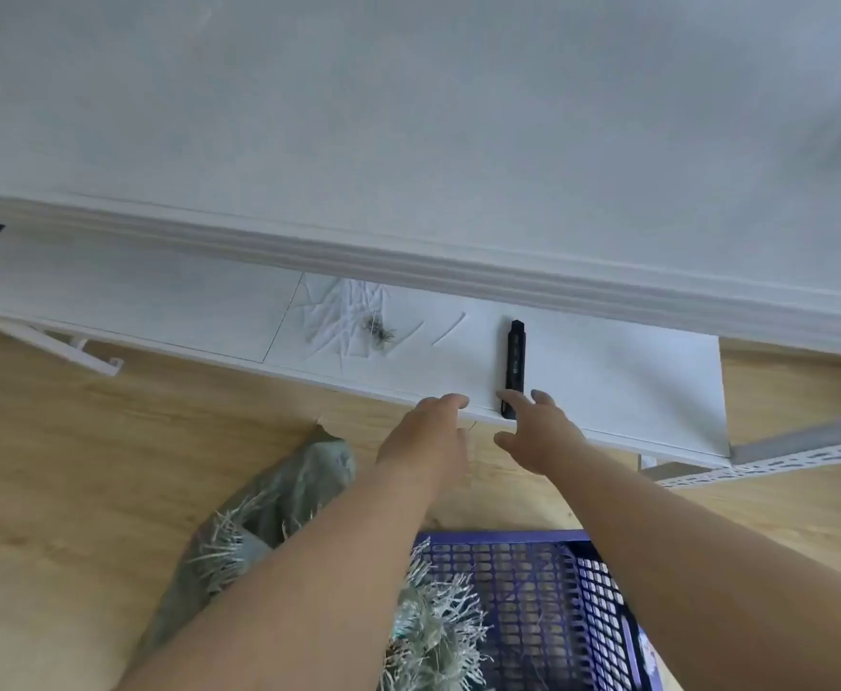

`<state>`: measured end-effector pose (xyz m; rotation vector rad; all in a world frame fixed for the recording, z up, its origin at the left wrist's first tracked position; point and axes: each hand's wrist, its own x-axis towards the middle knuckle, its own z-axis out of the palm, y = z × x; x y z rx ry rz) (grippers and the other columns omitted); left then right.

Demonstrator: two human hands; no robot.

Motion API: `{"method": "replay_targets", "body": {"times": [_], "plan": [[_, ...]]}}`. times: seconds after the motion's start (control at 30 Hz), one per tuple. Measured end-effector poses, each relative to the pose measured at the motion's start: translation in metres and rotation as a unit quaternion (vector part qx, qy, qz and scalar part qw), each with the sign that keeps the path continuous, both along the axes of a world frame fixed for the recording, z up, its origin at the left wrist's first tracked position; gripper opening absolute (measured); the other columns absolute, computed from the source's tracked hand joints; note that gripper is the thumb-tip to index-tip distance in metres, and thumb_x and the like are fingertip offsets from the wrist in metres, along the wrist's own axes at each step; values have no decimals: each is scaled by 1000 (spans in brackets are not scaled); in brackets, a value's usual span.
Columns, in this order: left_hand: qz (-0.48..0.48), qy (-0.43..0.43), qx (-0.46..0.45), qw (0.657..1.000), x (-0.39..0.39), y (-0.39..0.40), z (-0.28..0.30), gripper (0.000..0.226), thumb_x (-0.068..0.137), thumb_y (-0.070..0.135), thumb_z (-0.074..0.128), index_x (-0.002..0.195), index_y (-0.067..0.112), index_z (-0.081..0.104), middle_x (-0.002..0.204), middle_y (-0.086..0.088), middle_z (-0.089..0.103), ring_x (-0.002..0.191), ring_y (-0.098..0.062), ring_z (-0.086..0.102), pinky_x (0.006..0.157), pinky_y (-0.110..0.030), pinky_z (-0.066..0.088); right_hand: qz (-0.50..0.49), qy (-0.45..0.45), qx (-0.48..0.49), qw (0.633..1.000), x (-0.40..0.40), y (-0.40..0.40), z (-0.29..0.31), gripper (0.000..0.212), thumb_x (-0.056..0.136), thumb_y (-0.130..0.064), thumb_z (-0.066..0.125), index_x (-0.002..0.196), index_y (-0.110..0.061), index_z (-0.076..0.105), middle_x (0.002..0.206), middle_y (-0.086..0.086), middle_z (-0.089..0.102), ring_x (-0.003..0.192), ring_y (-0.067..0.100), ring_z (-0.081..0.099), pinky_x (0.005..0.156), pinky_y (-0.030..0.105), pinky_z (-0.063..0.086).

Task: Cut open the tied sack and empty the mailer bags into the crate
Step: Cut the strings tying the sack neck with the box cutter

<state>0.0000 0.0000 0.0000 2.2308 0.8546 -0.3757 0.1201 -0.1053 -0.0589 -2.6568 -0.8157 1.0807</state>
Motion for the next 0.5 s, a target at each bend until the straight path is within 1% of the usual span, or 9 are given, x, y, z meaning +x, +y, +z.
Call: {"method": "replay_targets", "body": {"times": [0.1,0.2,0.27,0.33,0.4,0.47,0.5], "plan": [[4,6,-5,1000,3,4,-17,45,97,21,45,142,26,39,143,-1,43,128,-18,45,103,-39,40,21,-21,-26,999,1,12,-17,63,93,-37,52,147,-41,20,154,9,18,134,30,30,95,41,41],[1,21,-16,1000,3,5,-27,46,97,23,46,142,26,39,144,-1,43,128,-19,45,104,-39,40,45,-31,-73,996,-1,15,-29,63,93,-38,52,147,-39,21,153,8,15,135,29,25,91,40,42],[1,25,-19,1000,3,4,-28,46,97,24,47,142,26,38,143,0,43,127,-19,45,104,-38,40,55,-38,-100,993,-1,12,-35,63,92,-38,54,147,-37,22,154,7,11,134,28,26,88,39,43],[0,31,-22,999,3,3,-27,46,97,25,47,142,27,38,143,0,43,126,-19,46,103,-38,41,54,-46,-115,991,0,12,-36,62,93,-36,55,147,-34,24,152,9,15,131,28,30,85,38,44],[-3,35,-23,999,4,1,-25,46,97,26,48,142,28,39,142,0,43,125,-19,47,103,-39,41,50,-65,-113,990,1,14,-33,56,93,-32,57,143,-28,33,139,11,31,121,27,40,76,34,42],[-2,38,-20,999,6,2,-22,45,97,26,48,141,27,40,142,0,44,124,-19,48,102,-39,42,23,-73,-80,994,1,15,-29,46,92,-28,60,136,-25,44,123,9,41,102,25,49,70,31,41],[1,39,-19,999,6,2,-20,44,97,26,48,141,27,41,141,0,45,123,-19,48,101,-39,43,-4,-72,-53,996,0,14,-27,41,93,-26,60,132,-26,48,119,8,43,91,24,50,68,31,41]]}}
